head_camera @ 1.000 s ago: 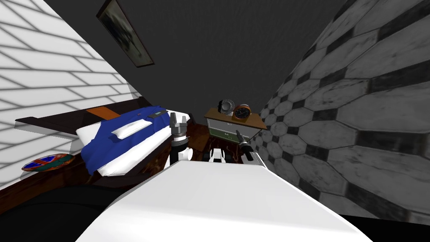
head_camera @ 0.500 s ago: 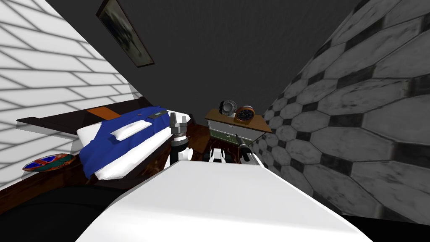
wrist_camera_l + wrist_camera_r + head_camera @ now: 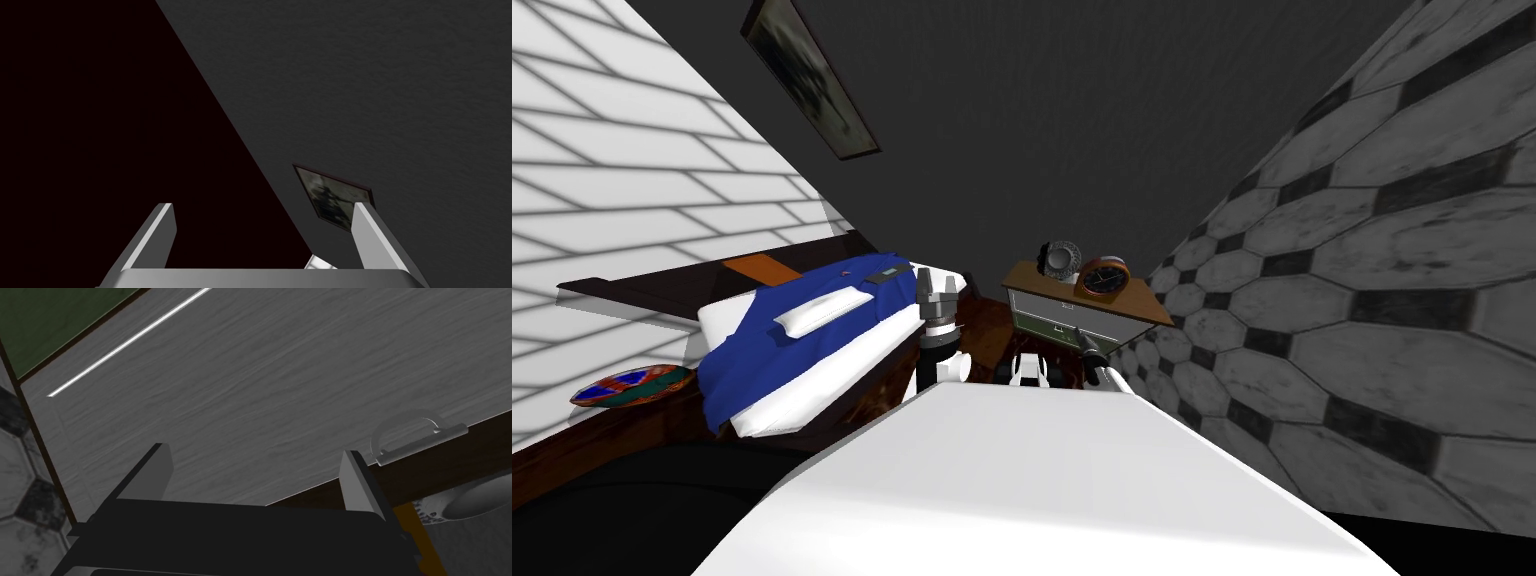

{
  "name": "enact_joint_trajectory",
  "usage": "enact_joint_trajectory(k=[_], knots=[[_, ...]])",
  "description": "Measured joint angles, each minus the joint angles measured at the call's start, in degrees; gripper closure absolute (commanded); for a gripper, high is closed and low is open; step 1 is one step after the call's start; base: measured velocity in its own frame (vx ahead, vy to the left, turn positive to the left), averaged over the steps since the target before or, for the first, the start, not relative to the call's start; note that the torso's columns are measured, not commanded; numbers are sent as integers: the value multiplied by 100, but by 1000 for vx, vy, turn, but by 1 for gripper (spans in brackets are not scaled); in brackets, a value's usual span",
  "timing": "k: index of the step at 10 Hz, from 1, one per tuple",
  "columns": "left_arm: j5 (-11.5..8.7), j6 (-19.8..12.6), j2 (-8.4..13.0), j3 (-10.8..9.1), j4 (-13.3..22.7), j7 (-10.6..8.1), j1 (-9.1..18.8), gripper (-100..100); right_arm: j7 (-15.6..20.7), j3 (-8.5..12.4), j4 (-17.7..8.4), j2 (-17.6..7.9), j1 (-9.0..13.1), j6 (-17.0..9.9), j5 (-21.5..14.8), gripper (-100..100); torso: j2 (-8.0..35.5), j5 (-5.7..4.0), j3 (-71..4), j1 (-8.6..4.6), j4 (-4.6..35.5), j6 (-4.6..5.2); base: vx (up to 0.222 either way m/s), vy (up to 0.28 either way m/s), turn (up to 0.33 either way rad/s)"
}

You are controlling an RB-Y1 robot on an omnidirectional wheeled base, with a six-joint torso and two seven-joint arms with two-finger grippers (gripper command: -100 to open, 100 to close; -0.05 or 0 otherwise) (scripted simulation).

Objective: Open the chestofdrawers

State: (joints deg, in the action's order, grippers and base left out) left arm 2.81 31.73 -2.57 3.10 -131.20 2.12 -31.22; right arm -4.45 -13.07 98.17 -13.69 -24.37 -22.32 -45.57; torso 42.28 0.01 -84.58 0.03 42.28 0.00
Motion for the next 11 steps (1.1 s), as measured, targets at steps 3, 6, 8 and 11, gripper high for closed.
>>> enact_joint_trajectory(k=[3,6,8,11], knots=[[0,0,0,0,0,0,0,0,27,-89,-347,-27,86,-376,-480,-100,-4,1,-2,0,-1,0,68,28,30],[0,0,0,0,0,0,0,0,17,-208,-677,19,99,-708,-1076,-100,-4,0,-3,-3,-1,0,68,17,33],[0,0,0,0,0,0,0,0,105,-300,-774,-73,115,-998,-1220,-100,-1,-1,2,0,1,-2,74,26,58],[0,0,0,0,0,0,0,0,49,-442,-1233,-95,166,-1470,-1811,-100,0,0,0,-2,0,1,67,25,37]])
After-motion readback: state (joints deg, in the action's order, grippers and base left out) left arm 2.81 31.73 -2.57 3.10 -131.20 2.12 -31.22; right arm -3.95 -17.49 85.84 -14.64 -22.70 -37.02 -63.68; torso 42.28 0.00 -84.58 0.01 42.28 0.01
